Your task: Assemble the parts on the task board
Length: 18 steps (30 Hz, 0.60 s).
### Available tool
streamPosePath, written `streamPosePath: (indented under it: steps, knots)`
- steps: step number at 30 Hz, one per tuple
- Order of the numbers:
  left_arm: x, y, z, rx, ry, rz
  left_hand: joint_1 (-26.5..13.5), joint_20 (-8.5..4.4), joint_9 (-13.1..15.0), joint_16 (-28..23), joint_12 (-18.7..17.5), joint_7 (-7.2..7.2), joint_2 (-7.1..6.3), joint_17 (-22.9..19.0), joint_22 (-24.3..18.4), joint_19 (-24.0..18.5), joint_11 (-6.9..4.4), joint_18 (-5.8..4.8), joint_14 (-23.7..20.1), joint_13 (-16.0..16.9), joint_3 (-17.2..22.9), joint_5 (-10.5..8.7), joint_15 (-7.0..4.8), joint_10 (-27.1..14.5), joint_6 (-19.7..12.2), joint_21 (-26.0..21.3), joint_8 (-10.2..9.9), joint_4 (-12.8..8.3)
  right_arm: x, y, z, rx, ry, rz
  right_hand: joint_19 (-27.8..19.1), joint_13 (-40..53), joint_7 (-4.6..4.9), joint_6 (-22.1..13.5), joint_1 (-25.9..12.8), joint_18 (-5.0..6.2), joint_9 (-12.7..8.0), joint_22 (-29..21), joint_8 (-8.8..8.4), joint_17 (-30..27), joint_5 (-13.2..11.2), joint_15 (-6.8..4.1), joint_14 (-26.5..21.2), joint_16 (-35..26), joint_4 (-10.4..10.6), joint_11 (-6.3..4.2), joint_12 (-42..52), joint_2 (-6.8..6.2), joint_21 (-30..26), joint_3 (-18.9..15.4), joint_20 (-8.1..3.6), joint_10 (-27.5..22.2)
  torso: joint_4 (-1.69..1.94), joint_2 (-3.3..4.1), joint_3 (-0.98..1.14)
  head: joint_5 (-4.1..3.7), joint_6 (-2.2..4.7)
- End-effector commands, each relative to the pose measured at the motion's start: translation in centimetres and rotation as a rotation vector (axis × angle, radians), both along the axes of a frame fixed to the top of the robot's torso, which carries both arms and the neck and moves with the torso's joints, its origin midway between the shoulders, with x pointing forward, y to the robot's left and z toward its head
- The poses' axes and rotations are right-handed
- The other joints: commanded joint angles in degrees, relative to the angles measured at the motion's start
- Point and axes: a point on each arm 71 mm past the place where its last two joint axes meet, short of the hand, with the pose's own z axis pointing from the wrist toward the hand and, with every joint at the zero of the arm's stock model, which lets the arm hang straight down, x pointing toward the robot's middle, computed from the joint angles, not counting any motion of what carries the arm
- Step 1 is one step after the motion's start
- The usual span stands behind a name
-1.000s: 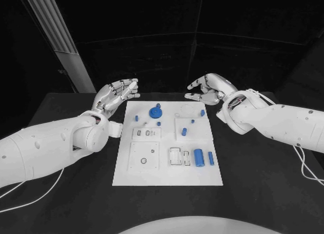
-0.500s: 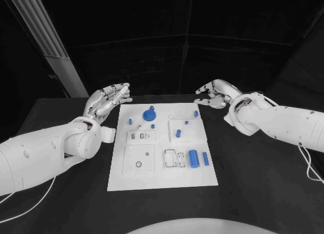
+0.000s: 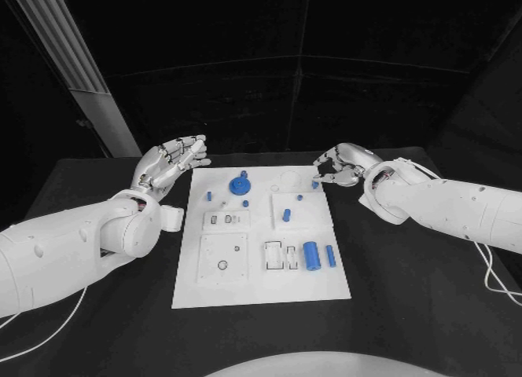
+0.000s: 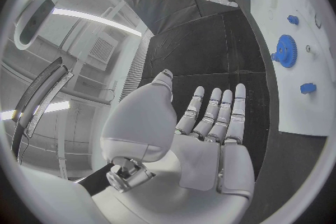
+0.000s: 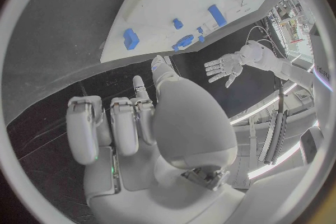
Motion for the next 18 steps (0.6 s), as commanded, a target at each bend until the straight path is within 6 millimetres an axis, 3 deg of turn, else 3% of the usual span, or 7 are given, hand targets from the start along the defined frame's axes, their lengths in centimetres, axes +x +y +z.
streamPosePath:
  steps: [1,8,18]
  knots:
    - [-0.5,0.08,1.73,-0.089,-0.226,-0.014,-0.16,-0.01,-0.08,-0.02,0.04,7.55,0.51,0.09,-0.05,-0.48,-0.09,0.01,-0.5,0.0,-0.3,0.33,0.04,-0.29,-0.28,0.04,0.25,-0.09,0.06,0.16,-0.43,-0.067,0.035,0.019,5.94,15.08,-0.2,-0.44,0.58,-0.42,-0.08,15.09,-0.28,15.06,-0.37,-0.44,6.06,0.14,-0.36,-0.54,0.15,-0.06,0.19,-0.01,-0.42,5.97,-0.06,0.01,0.01,0.06,-0.15]
    - [-0.51,0.08,1.72,-0.09,-0.225,-0.015,-0.16,-0.01,-0.08,-0.02,0.04,7.55,0.51,0.09,-0.05,-0.48,-0.09,0.01,-0.5,0.0,-0.3,0.33,0.04,-0.29,-0.28,0.04,0.25,-0.09,0.21,0.38,-0.91,-0.102,0.063,0.021,5.94,15.08,-0.5,-0.38,1.16,-0.42,-0.02,15.09,-0.12,15.06,-0.3,-0.7,6.06,0.14,-0.5,-0.84,0.15,0.0,0.19,0.09,-0.66,5.97,0.1,-0.02,-0.01,0.02,-0.45]
    - [-0.53,0.14,1.72,-0.089,-0.224,-0.014,-0.16,-0.01,-0.08,-0.02,0.04,7.55,0.51,0.09,-0.05,-0.48,-0.09,0.01,-0.5,0.0,-0.3,0.33,0.04,-0.29,-0.28,0.04,0.25,-0.09,0.41,0.58,-1.26,-0.129,0.089,0.006,5.94,15.08,-0.68,-0.31,2.28,-0.42,0.05,15.09,-0.01,15.06,0.52,-1.04,6.06,0.14,-0.93,-1.1,0.15,0.45,0.19,0.56,-1.04,5.97,0.06,-0.09,-0.02,0.2,-0.57]
